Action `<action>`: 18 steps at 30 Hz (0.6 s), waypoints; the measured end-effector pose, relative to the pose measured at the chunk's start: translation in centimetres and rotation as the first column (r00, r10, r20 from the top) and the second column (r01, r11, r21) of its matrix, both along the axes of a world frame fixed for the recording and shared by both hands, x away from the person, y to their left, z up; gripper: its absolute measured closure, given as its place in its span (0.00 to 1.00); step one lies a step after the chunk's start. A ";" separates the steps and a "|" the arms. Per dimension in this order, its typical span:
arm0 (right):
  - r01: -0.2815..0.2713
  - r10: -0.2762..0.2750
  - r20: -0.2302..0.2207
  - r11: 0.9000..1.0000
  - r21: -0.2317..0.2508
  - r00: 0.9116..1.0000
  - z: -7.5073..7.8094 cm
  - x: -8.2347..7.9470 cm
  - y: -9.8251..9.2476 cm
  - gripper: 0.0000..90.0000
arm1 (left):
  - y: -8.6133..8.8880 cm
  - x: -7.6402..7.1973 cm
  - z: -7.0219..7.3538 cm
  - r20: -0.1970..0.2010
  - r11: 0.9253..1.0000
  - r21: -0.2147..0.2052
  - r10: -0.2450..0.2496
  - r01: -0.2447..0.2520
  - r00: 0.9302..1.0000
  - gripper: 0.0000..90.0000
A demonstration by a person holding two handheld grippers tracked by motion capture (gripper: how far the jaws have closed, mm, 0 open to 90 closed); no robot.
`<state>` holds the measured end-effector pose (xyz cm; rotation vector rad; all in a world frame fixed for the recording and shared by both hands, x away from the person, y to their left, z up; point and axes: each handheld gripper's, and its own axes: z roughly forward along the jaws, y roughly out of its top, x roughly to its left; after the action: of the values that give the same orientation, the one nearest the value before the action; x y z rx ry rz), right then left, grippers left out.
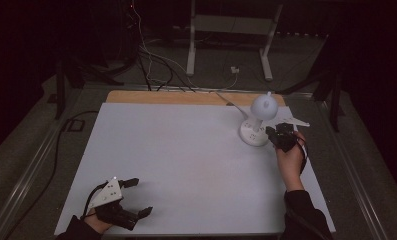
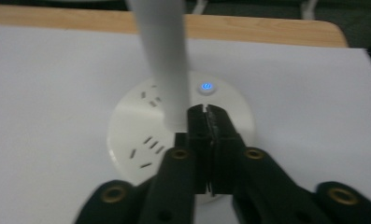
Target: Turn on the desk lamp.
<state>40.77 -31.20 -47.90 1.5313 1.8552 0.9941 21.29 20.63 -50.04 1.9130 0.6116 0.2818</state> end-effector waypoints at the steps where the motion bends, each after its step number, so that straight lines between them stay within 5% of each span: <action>1: -0.018 0.018 0.002 1.000 -0.003 1.000 -0.1 0.0 0.1 0.99 | 0.0 0.0 0.0 0.000 1.000 0.000 0.000 0.000 1.000 0.00; 5: -0.121 0.121 0.010 0.992 -0.045 0.993 -0.5 0.3 0.2 0.99 | 0.0 0.0 0.0 0.001 1.000 -0.002 0.002 -0.002 1.000 0.00; 10: -0.154 0.162 0.040 0.975 -0.163 0.986 -0.9 0.3 0.3 0.99 | 0.0 0.0 0.0 0.002 1.000 -0.002 0.000 0.000 1.000 0.00; 18: -0.190 0.211 0.062 0.951 -0.243 0.976 -1.6 0.3 0.1 0.99 | 0.0 0.0 0.0 0.000 1.000 0.001 0.001 -0.001 1.000 0.00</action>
<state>41.09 -31.09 -49.53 1.1607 2.0157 0.8756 21.29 20.63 -50.06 1.9134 0.6119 0.2826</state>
